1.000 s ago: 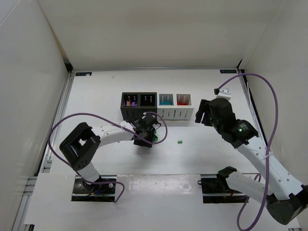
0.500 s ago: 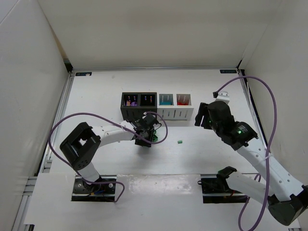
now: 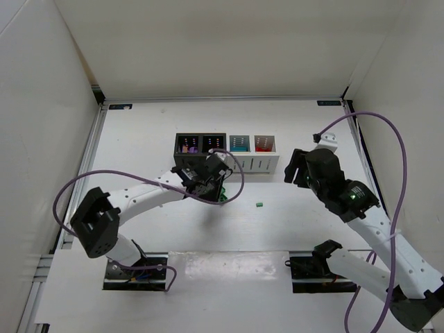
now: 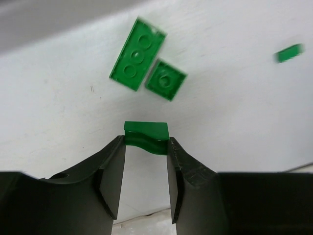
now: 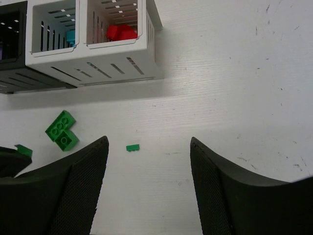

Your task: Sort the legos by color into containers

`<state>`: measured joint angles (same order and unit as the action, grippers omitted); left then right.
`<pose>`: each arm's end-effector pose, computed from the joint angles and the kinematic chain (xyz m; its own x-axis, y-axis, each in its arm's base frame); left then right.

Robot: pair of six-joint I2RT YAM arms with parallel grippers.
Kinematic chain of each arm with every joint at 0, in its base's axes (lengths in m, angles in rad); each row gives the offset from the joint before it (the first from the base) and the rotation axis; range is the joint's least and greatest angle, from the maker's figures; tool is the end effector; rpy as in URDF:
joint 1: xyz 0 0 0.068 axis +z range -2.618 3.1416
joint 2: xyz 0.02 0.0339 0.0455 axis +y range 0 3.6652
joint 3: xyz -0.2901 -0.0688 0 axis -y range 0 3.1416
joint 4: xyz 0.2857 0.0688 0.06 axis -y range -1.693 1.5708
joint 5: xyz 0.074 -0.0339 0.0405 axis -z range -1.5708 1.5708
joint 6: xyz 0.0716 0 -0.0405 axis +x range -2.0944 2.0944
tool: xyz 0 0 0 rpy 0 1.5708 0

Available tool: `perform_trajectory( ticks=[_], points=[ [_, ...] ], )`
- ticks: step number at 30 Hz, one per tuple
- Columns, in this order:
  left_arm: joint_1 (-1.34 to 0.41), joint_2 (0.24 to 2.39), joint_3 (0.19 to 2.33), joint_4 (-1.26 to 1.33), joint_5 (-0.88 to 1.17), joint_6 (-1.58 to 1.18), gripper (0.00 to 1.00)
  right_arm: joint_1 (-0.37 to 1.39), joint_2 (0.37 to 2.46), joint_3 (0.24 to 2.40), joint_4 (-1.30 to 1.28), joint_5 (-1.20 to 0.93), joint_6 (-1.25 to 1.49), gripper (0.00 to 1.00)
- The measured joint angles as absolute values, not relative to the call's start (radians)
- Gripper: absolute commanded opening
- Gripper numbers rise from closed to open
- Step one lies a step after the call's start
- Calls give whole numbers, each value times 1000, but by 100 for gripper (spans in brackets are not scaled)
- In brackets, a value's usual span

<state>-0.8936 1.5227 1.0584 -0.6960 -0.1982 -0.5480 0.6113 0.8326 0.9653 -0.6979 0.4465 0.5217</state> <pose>0.2277 -0.2608 0.1968 -0.8628 0.2580 -0.4347 0.3108 0.9489 -0.0538 0.1955 0.0993 0.3511 -0.4894 0.2059 -0.8474 0.0287 0.9750 0.2203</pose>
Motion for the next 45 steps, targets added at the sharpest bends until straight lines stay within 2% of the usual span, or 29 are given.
perform_trajectory(
  ticks=[7, 13, 18, 36, 39, 42, 44, 45],
  points=[
    [-894, 1517, 1375, -724, -245, -420, 36, 601, 809, 965, -704, 447, 521, 70],
    [-840, 1665, 1641, -701, -234, -333, 36, 558, 784, 965, -714, 445, 521, 70],
    [-792, 1778, 1729, -719, -216, -299, 36, 501, 751, 965, -736, 434, 515, 70],
    [-656, 1827, 1739, -742, -191, -298, 37, 330, 739, 931, -733, 307, 467, 69],
    [-633, 1861, 1745, -754, -181, -305, 44, 320, 743, 928, -730, 301, 463, 69],
    [-624, 1893, 1746, -765, -177, -312, 44, 313, 744, 918, -731, 292, 461, 69],
    [-624, 1905, 1746, -778, -176, -314, 50, 313, 749, 918, -731, 286, 461, 69],
    [-625, 1906, 1746, -785, -176, -315, 61, 313, 750, 918, -731, 284, 461, 69]
  ],
)
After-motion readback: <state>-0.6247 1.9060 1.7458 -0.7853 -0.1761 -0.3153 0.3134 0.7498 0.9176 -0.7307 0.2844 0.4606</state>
